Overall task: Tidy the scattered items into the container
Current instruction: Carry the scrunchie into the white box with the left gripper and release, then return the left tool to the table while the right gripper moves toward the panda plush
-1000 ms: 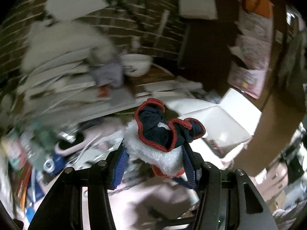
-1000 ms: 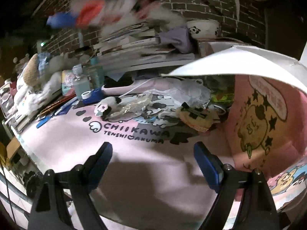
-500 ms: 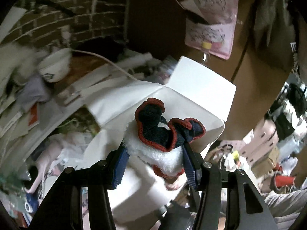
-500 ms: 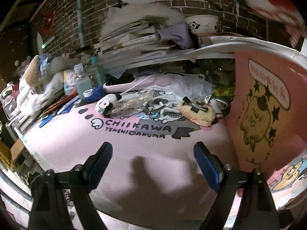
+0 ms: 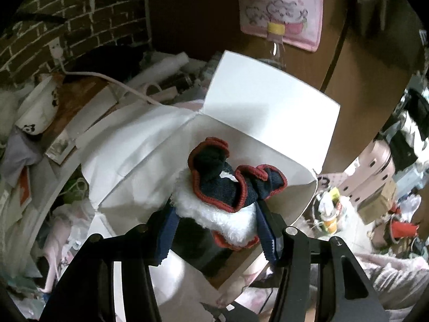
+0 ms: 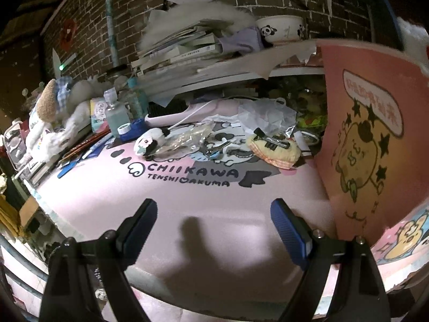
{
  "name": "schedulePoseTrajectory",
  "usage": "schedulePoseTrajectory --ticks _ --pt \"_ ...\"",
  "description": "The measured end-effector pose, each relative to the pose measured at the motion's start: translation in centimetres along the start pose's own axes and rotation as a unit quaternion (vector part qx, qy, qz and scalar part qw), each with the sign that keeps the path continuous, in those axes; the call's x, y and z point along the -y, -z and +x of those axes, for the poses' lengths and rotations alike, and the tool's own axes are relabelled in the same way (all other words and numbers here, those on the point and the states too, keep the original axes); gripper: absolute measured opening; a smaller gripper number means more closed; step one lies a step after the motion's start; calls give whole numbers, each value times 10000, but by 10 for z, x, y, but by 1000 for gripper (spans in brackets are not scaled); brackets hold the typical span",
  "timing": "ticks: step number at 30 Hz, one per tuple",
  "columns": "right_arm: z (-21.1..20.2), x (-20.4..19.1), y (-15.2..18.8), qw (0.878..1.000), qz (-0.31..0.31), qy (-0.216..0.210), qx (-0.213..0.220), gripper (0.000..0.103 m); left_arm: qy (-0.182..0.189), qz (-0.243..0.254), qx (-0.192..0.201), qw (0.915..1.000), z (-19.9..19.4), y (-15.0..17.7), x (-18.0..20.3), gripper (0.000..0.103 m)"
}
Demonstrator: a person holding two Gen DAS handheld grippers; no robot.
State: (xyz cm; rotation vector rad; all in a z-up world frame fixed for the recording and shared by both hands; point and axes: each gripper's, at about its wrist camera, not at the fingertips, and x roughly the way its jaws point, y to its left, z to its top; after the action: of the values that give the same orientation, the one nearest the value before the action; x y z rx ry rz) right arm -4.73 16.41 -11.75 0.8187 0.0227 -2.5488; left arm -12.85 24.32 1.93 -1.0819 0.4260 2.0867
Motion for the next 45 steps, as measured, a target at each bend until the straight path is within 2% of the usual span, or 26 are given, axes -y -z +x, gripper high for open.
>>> schedulePoseTrajectory --ticks 2,9,15,18,20,23,26,28,31,35,37,40,45 --pt "1 0 1 10000 -2 -18 -19 85 70 -13 -12 10000 1 1 1 56" --pt "0 2 2 10000 -1 -46 -43 85 25 -122 40 9999 -1 2 -1 82" --pt "0 2 2 10000 13 -57 -41 85 -69 -214 -24 9997 0 6 -6 83" --pt "0 2 2 10000 10 -52 -47 85 -77 -208 -20 9998 -2 7 -6 91" --pt "0 2 2 10000 21 -56 -50 85 -108 -153 13 9998 -4 8 -5 92" --pt "1 2 1 10000 12 -47 -57 85 -269 11 188 9995 -13 11 -1 103" --pt "0 1 1 10000 3 -15 -40 85 -380 70 483 9981 -33 19 -1 103" --pt "0 -1 0 10000 -25 16 -40 85 -386 -68 745 9964 -50 27 -8 103" --pt "1 -5 -2 9999 -74 48 -68 85 -523 -368 1176 9910 -79 44 -22 103" --pt "3 -15 -3 9997 -221 36 -136 85 -964 -879 1522 9797 -105 81 -48 103" --pt "5 -24 -2 9992 -374 62 -140 85 -1247 -1164 1555 9730 -113 105 -63 103" --pt "7 -34 -2 9987 -490 22 -170 85 -1484 -1541 1445 9661 -117 138 -83 103" --pt "14 -46 -3 9981 -562 -69 -240 85 -1980 -2220 1455 9436 -124 192 -112 103"
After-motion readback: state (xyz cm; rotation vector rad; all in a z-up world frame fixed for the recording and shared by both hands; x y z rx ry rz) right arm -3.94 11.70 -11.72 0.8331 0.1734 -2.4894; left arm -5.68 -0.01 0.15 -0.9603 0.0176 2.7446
